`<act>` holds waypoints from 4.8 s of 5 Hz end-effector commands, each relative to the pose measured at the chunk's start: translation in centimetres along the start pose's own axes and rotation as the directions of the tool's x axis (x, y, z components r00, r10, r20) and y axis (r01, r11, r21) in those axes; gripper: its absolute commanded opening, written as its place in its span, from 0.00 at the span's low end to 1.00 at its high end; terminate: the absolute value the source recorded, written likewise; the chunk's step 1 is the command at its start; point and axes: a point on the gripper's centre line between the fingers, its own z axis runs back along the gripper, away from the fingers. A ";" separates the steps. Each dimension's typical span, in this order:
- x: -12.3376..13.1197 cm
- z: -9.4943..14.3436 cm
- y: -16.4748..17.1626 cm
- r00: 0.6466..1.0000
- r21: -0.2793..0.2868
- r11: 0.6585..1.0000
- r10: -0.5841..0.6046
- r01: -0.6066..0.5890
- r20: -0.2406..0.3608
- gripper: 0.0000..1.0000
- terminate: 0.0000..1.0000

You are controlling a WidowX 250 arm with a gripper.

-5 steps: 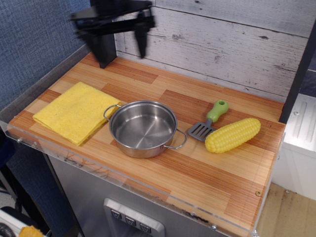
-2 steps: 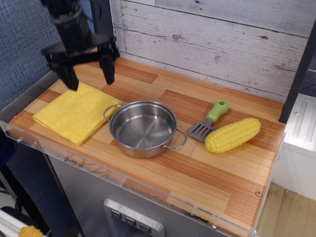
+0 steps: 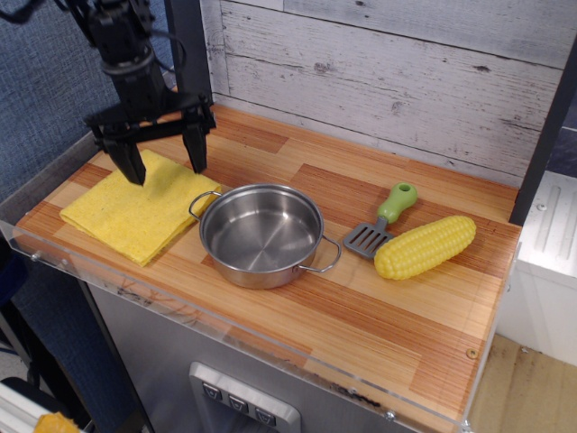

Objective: Move the yellow cloth behind the pot

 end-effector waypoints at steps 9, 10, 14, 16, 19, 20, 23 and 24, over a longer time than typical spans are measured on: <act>-0.6 -5.6 -11.1 0.960 -0.083 0.958 -0.279 0.276 -0.034 1.00 0.00; -1.4 -6.0 -13.1 0.936 -0.080 0.936 -0.348 0.344 -0.045 1.00 0.00; -3.5 -6.0 -16.0 0.884 -0.085 0.884 -0.464 0.459 -0.053 1.00 0.00; -3.4 -4.3 -16.5 0.877 -0.098 0.875 -0.479 0.475 -0.030 1.00 0.00; -2.0 5.9 -17.6 0.857 -0.149 0.844 -0.506 0.516 0.099 1.00 0.00; -1.7 7.6 -17.4 0.864 -0.152 0.851 -0.486 0.502 0.131 1.00 0.00; -3.0 13.8 -17.1 0.871 -0.118 0.874 -0.440 0.471 0.219 1.00 0.00; -3.4 13.4 -17.1 0.877 -0.085 0.887 -0.429 0.455 0.214 1.00 0.00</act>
